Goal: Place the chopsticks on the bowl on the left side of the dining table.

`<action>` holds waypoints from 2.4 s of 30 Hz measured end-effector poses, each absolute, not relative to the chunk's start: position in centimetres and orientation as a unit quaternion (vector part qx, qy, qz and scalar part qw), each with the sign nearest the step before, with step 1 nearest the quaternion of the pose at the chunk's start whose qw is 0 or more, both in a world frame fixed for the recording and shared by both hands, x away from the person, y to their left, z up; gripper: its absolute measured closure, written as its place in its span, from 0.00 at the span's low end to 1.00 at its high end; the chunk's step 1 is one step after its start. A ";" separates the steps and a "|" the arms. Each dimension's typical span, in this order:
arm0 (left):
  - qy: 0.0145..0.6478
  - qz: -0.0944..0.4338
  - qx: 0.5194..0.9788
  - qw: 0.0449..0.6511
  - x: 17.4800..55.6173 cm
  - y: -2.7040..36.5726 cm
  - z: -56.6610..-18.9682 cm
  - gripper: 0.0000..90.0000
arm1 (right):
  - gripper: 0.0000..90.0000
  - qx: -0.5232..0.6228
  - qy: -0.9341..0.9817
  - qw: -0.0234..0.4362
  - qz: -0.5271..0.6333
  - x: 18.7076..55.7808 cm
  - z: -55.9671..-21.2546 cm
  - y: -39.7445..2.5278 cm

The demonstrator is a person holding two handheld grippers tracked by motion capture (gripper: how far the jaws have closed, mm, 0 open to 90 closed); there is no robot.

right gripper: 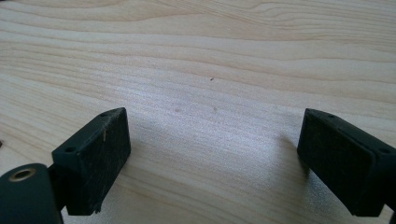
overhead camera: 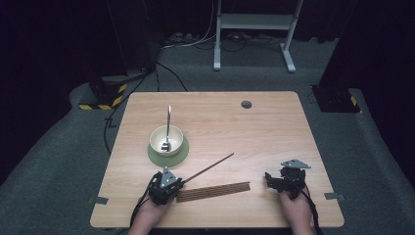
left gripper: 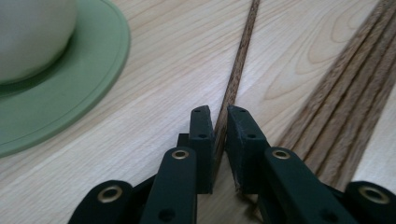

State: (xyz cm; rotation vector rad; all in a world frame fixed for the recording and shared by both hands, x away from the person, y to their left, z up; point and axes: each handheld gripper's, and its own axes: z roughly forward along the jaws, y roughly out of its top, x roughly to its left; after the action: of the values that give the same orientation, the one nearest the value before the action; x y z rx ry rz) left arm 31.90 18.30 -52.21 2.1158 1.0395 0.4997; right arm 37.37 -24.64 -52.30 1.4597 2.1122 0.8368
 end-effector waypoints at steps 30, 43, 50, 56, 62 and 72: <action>0.395 0.174 0.818 0.380 35.2 19.6 -52.5 0.67 | 0.10 0.525 0.764 0.214 0.307 37.4 -52.3 -24.4; 0.392 0.170 0.819 0.383 35.2 19.7 -52.5 0.88 | 0.11 0.523 0.766 0.211 0.309 37.4 -52.3 -24.4; 0.383 0.174 0.824 0.379 35.0 19.7 -52.5 0.92 | 0.12 0.514 0.770 0.216 0.310 37.4 -52.3 -24.4; 0.381 0.175 0.825 0.378 35.0 19.7 -52.5 0.92 | 0.13 0.513 0.772 0.211 0.311 37.3 -52.3 -24.4; 0.371 0.186 0.829 0.375 34.7 19.5 -52.5 0.93 | 0.13 0.508 0.774 0.212 0.312 37.4 -52.3 -24.4; 0.376 0.196 0.810 0.405 34.2 20.0 -52.3 0.93 | 0.15 0.505 0.774 0.214 0.316 37.3 -52.4 -24.2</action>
State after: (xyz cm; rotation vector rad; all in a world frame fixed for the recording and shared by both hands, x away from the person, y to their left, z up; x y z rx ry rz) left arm 34.21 19.99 -52.30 2.0440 0.9479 0.4949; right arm 37.25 -24.22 -52.35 1.4010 2.1485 0.8765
